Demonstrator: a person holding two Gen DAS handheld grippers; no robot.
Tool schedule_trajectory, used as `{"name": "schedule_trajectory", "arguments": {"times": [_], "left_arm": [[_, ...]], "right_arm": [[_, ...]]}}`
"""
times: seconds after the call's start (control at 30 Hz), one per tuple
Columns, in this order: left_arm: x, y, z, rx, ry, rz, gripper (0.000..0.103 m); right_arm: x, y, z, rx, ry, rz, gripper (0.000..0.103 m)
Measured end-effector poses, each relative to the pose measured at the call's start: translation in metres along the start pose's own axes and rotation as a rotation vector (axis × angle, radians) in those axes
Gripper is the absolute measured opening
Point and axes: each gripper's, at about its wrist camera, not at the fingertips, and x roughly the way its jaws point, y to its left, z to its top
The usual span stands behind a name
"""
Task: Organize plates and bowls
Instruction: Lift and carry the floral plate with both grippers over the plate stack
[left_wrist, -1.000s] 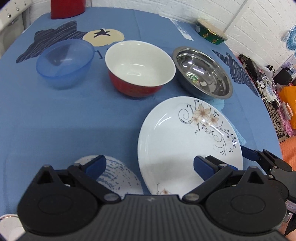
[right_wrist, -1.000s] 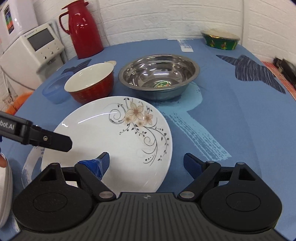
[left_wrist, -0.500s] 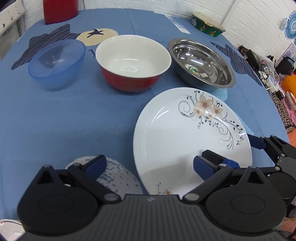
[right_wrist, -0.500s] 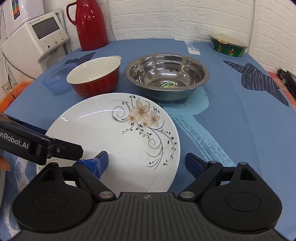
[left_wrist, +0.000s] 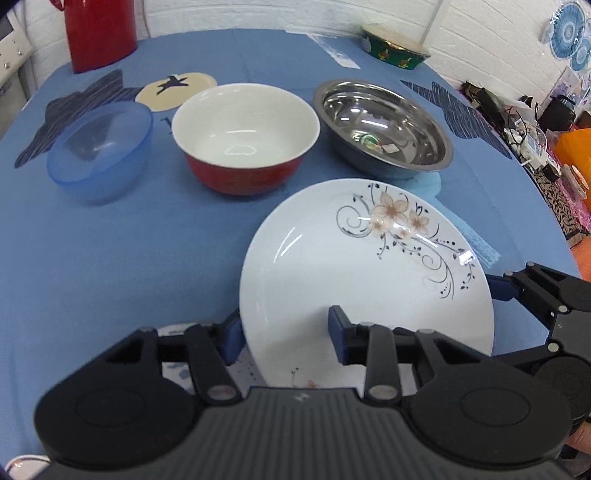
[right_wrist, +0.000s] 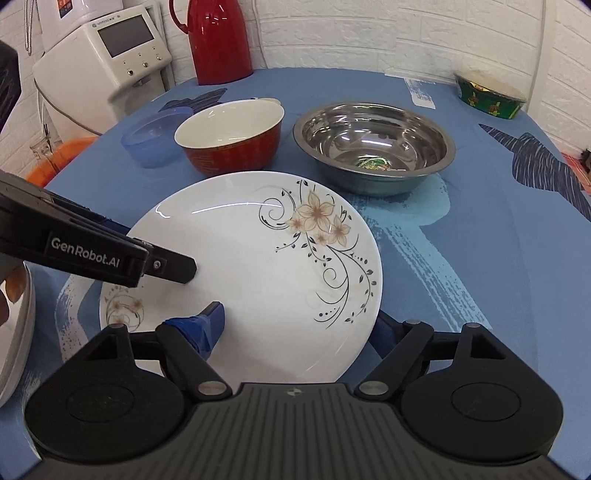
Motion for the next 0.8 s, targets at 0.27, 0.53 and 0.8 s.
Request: {"name": "schedule_trajectory", "arguments": {"times": [0.27, 0.53, 0.8], "left_arm": [[-0.012, 0.009, -0.010, -0.038, 0.019, -0.024, 0.029], [-0.069, 0.013, -0.032, -0.023, -0.049, -0.030, 0.029], [-0.148, 0.051, -0.076, -0.051, -0.140, 0.024, 0.029]], "right_arm": [[-0.019, 0.014, -0.009, 0.102, -0.020, 0.021, 0.069], [-0.066, 0.047, -0.015, 0.112, -0.113, 0.025, 0.071], [-0.094, 0.116, -0.016, 0.015, -0.181, 0.096, 0.072]]}}
